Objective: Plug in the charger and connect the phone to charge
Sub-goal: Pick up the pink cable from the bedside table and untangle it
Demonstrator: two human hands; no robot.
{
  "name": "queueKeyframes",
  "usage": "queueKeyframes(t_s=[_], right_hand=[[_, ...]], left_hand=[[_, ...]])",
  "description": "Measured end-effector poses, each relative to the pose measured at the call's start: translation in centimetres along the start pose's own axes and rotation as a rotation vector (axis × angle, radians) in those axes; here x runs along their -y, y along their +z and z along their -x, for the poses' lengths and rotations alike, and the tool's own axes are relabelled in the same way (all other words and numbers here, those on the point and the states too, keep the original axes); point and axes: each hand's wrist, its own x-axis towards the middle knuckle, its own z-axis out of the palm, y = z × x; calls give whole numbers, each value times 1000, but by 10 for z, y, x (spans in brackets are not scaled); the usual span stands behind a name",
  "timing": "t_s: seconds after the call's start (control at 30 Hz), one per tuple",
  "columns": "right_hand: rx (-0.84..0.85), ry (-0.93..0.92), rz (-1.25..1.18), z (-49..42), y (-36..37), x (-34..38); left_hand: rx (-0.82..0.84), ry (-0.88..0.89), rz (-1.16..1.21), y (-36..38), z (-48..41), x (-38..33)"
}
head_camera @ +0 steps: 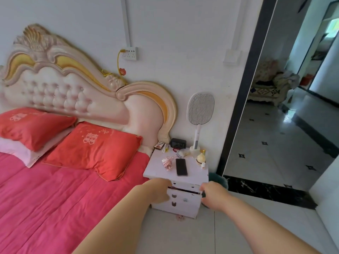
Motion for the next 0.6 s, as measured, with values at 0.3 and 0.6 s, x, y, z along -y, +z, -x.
queueKeyframes(t_s=[0.3, 0.6], right_hand=[[49, 32, -5, -146, -51, 16], [141, 9, -2, -301, -66, 3]], left_hand=[[31, 37, 17, -74, -141, 50], [92, -28, 68, -107, -267, 98]])
